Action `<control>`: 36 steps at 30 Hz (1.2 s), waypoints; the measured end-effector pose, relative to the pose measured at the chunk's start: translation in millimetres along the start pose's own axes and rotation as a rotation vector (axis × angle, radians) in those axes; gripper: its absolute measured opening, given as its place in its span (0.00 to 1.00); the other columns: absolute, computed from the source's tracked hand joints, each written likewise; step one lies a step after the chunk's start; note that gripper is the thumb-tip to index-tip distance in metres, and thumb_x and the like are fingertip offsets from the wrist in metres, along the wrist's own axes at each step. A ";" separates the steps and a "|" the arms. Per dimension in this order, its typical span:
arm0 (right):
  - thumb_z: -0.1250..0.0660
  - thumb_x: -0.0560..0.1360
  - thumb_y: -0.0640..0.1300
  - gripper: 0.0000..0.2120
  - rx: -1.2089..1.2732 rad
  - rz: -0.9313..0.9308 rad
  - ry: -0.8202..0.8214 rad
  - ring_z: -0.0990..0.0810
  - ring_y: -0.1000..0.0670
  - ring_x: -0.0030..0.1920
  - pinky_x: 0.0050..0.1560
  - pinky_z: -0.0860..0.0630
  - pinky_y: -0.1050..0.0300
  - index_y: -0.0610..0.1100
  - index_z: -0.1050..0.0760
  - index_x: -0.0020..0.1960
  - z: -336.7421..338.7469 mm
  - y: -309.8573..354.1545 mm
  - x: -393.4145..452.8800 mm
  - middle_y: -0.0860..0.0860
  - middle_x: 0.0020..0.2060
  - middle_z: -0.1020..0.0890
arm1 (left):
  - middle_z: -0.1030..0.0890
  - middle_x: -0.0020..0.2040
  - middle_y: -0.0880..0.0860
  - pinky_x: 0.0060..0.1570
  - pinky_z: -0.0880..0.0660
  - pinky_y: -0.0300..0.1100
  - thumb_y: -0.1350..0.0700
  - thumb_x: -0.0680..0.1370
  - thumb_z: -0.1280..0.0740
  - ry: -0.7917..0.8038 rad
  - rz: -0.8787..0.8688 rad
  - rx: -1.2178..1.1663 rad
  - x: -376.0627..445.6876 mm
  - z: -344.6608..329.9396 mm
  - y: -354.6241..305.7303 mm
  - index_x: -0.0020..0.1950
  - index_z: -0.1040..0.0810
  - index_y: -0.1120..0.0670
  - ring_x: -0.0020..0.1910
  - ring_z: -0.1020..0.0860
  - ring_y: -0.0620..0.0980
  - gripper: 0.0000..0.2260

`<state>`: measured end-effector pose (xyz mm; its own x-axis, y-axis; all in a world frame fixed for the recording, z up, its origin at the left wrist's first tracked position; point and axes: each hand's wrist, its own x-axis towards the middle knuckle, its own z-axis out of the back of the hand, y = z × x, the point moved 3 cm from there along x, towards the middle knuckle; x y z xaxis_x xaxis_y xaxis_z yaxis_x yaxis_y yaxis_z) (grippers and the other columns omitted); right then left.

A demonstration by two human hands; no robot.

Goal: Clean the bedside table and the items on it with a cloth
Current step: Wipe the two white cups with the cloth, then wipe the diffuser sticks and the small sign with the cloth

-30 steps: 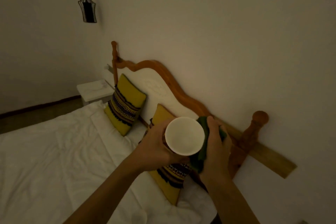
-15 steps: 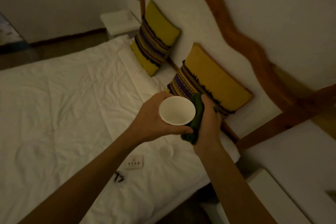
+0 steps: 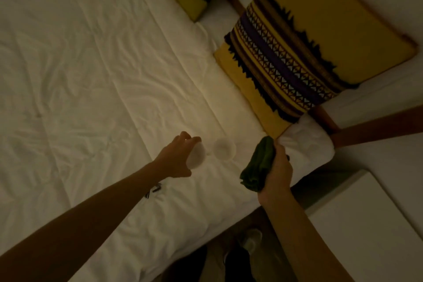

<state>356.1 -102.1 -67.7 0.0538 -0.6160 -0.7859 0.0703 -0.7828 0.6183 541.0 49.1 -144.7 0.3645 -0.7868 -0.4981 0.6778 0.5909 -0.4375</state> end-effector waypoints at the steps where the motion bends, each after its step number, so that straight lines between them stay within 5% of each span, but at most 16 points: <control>1: 0.33 0.77 0.56 0.16 -0.012 0.002 0.009 0.18 0.43 0.54 0.57 0.21 0.43 0.49 0.20 0.61 1.6 -3.9 5.7 0.46 0.55 0.17 | 0.35 0.71 0.52 0.56 0.21 0.54 0.54 0.64 0.20 0.030 -0.023 0.032 5.0 -8.7 4.6 0.76 0.38 0.49 0.67 0.31 0.54 0.45; 4: 0.34 0.79 0.56 0.16 -0.053 0.001 -0.021 0.18 0.39 0.57 0.62 0.23 0.35 0.48 0.20 0.61 7.3 -17.8 28.6 0.43 0.56 0.17 | 0.34 0.71 0.47 0.56 0.22 0.50 0.59 0.64 0.21 0.079 -0.143 0.149 29.5 -34.5 17.3 0.76 0.38 0.46 0.67 0.32 0.52 0.44; 10: 0.35 0.79 0.54 0.15 -0.085 -0.007 -0.047 0.18 0.39 0.56 0.61 0.22 0.37 0.46 0.19 0.60 5.6 -39.9 58.6 0.41 0.55 0.17 | 0.36 0.74 0.48 0.63 0.26 0.53 0.63 0.67 0.23 0.101 -0.340 0.335 64.9 -76.4 26.1 0.76 0.39 0.43 0.69 0.33 0.53 0.43; 16: 0.33 0.79 0.53 0.08 -0.081 0.020 -0.024 0.17 0.50 0.47 0.42 0.23 0.56 0.52 0.18 0.51 0.9 -46.7 70.6 0.52 0.44 0.15 | 0.43 0.80 0.51 0.65 0.25 0.53 0.65 0.67 0.23 0.071 -0.395 0.278 69.9 -81.9 38.7 0.81 0.53 0.41 0.74 0.34 0.54 0.54; 22: 0.34 0.80 0.52 0.12 -0.111 0.020 0.024 0.17 0.48 0.49 0.46 0.22 0.54 0.46 0.18 0.56 -10.4 -50.9 69.4 0.47 0.48 0.16 | 0.48 0.81 0.57 0.64 0.24 0.55 0.57 0.63 0.18 0.002 -0.260 0.177 63.0 -72.8 58.5 0.81 0.61 0.48 0.73 0.32 0.60 0.61; 29: 0.34 0.80 0.52 0.09 -0.130 0.038 0.056 0.17 0.51 0.46 0.43 0.23 0.57 0.50 0.18 0.51 -13.0 -65.5 74.3 0.50 0.45 0.15 | 0.33 0.68 0.54 0.62 0.24 0.54 0.45 0.65 0.21 0.176 0.106 0.312 46.0 -81.1 119.4 0.75 0.38 0.52 0.66 0.32 0.54 0.43; 36: 0.32 0.78 0.53 0.08 -0.122 0.041 0.051 0.15 0.57 0.40 0.35 0.21 0.65 0.52 0.17 0.52 -11.0 -82.6 71.7 0.56 0.40 0.14 | 0.31 0.66 0.54 0.60 0.23 0.52 0.47 0.67 0.21 0.175 0.189 0.325 46.5 -92.9 113.8 0.72 0.36 0.53 0.64 0.29 0.54 0.39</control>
<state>365.1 -80.6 -175.1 0.1099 -0.6395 -0.7609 0.1870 -0.7386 0.6477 575.7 96.3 -287.2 0.4067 -0.6112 -0.6790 0.7860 0.6129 -0.0809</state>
